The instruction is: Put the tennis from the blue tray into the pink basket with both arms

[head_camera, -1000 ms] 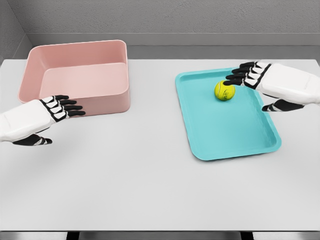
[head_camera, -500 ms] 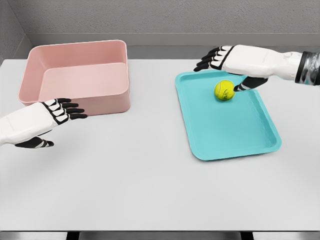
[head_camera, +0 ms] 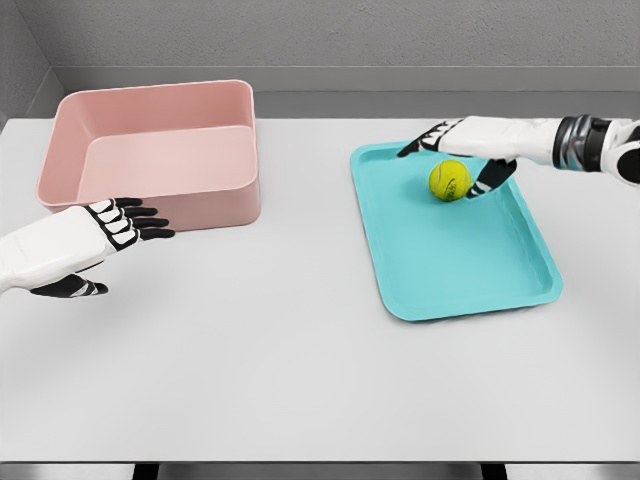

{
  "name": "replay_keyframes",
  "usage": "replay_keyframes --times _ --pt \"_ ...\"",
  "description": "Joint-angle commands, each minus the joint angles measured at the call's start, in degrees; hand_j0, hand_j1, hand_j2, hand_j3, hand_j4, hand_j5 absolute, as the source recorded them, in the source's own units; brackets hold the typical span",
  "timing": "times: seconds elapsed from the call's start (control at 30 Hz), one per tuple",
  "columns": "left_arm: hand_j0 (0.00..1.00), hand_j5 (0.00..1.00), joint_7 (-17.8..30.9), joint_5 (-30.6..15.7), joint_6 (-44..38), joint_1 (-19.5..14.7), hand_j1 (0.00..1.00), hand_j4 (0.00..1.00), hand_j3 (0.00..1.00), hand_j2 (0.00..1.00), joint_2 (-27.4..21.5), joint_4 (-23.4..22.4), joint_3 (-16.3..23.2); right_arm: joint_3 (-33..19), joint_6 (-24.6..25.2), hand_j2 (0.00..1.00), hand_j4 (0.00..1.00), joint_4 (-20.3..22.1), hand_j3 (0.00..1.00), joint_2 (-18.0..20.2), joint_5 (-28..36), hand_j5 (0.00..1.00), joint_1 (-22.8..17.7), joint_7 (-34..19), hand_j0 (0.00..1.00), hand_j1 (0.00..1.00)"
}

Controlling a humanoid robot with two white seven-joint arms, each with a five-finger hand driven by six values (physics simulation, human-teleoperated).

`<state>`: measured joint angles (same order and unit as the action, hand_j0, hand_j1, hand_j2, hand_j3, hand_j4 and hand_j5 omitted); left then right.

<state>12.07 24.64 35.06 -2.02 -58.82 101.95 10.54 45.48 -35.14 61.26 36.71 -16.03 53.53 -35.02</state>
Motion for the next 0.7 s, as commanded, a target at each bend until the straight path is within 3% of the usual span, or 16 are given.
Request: replay_keyframes --times 0.0,0.67 --pt "1.00 1.00 -0.03 -0.38 -0.06 0.00 1.00 1.00 1.00 1.00 -0.07 0.00 0.00 0.04 0.14 0.97 0.97 -4.48 0.97 -2.17 -0.93 0.97 0.09 0.02 0.97 0.97" --pt "1.00 1.00 -0.03 -0.38 -0.06 -0.18 1.00 1.00 1.00 1.00 0.11 -0.26 1.15 0.04 0.14 0.98 0.98 -18.98 0.98 -8.85 -6.91 0.98 1.49 0.02 0.98 0.98"
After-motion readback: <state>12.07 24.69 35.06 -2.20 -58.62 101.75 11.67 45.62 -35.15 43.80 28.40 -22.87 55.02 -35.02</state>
